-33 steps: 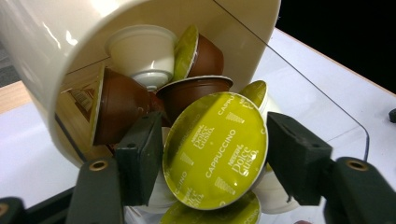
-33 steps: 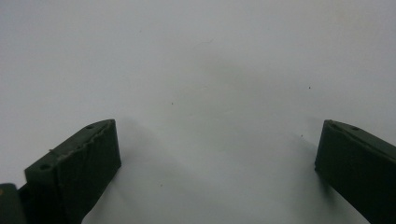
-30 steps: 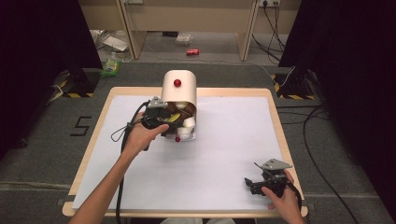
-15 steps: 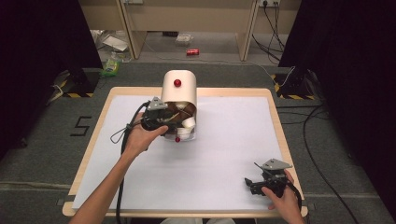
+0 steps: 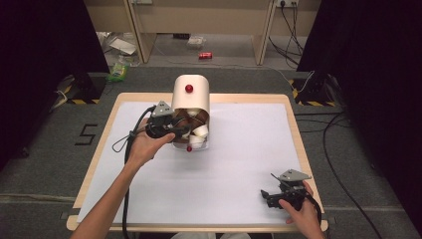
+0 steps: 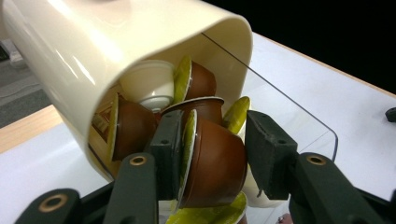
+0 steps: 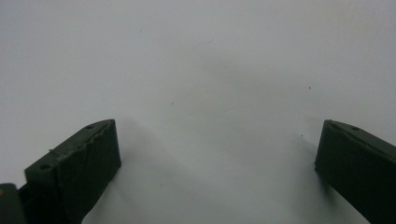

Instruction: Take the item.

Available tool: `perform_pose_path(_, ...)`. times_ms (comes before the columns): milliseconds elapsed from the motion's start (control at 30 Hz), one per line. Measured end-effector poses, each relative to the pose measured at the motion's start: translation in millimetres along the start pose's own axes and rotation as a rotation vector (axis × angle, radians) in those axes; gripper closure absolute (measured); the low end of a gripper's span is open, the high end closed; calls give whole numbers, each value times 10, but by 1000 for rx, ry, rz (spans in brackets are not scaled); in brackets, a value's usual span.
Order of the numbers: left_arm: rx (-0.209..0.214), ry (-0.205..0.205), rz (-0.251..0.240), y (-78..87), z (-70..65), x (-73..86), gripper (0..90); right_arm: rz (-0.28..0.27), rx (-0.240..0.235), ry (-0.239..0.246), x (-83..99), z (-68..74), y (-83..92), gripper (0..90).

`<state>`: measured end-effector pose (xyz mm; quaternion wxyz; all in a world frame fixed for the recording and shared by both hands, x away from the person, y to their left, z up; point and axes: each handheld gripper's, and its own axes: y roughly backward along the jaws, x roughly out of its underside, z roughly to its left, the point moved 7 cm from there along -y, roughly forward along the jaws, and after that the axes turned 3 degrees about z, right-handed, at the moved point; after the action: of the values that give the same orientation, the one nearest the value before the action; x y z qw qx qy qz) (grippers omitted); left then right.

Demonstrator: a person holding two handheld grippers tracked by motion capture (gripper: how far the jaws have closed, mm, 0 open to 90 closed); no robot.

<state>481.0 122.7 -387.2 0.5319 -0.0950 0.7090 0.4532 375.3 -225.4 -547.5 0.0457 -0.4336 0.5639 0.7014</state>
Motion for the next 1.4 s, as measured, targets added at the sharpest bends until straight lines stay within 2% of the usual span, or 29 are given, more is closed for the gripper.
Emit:
perform_pose_path(233, 32, 14, -20, 98, -26, -50, 577, 1, 0, 0, 0, 0, 0, 5)
perform_pose_path(367, 69, 30, -38, 207, -48, -103, 577, 1, 0, 0, 0, 0, 0, 5)
perform_pose_path(433, 63, 21, -37, 256, -40, -110, 577, 1, 0, 0, 0, 0, 0, 5)
perform_pose_path(567, 69, 28, -42, 331, -18, -108, 577, 1, -1, 0, 0, 0, 0, 5)
perform_pose_path(700, 56, 28, -45, 436, 34, -71, 577, 1, 0, 0, 0, 0, 0, 5)
perform_pose_path(800, 45, 30, -48, 511, 81, -24, 577, 1, 0, 0, 0, 0, 0, 5)
perform_pose_path(1033, 25, 61, -58, 652, 243, 119, 577, 1, 0, 0, 0, 0, 0, 5)
perform_pose_path(1200, 4, 93, -48, 681, 376, 314, 578, 1, 0, 0, 0, 0, 0, 5)
perform_pose_path(1400, 3, 135, -47, 667, 467, 493, 578, 1, 1, 1, 1, -1, 0, 5)
